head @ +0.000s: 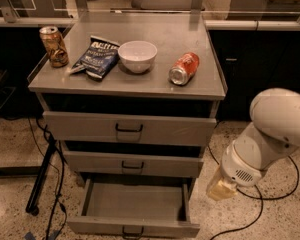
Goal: Close bottom drawer
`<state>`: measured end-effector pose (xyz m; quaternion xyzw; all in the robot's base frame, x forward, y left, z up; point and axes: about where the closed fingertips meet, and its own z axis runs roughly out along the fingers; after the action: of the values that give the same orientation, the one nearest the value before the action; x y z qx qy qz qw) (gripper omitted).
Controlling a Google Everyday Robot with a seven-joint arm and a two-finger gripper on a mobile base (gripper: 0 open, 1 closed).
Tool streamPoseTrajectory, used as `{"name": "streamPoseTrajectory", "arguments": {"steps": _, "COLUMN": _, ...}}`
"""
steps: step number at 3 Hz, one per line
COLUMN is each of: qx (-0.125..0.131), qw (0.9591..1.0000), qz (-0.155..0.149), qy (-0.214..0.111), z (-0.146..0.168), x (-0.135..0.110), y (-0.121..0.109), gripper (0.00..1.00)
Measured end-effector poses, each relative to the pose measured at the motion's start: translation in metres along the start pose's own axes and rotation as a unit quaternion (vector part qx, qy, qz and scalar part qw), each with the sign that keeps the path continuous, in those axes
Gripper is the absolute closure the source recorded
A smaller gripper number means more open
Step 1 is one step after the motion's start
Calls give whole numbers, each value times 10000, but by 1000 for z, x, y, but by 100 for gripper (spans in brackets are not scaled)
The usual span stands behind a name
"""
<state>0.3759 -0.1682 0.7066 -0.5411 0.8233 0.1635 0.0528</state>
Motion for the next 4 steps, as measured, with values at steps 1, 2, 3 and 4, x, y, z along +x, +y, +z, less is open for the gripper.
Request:
{"name": "streamPoseTrajectory", "arguments": {"steps": 1, "qx": -220, "qw": 9990, "qz": 314, "qy": -228, "z": 52, "x": 13, "y": 8, "gripper": 100}}
{"name": "streamPoseTrajectory", "arguments": {"steps": 2, "qx": -453, "qw": 9949, "qz": 769, "qy": -478, "z": 119, "x": 25, "y": 2, "gripper": 100}}
{"name": "streamPoseTrajectory", "arguments": {"steps": 3, "qx": -453, "qw": 9949, "qz": 769, "qy": -478, "z": 119, "x": 25, "y": 2, "gripper": 100}}
{"name": "streamPoseTrajectory", "arguments": {"steps": 4, "qx": -688, "qw": 9928, "qz": 865, "qy": -461, "z": 140, "x": 32, "y": 6, "gripper": 100}}
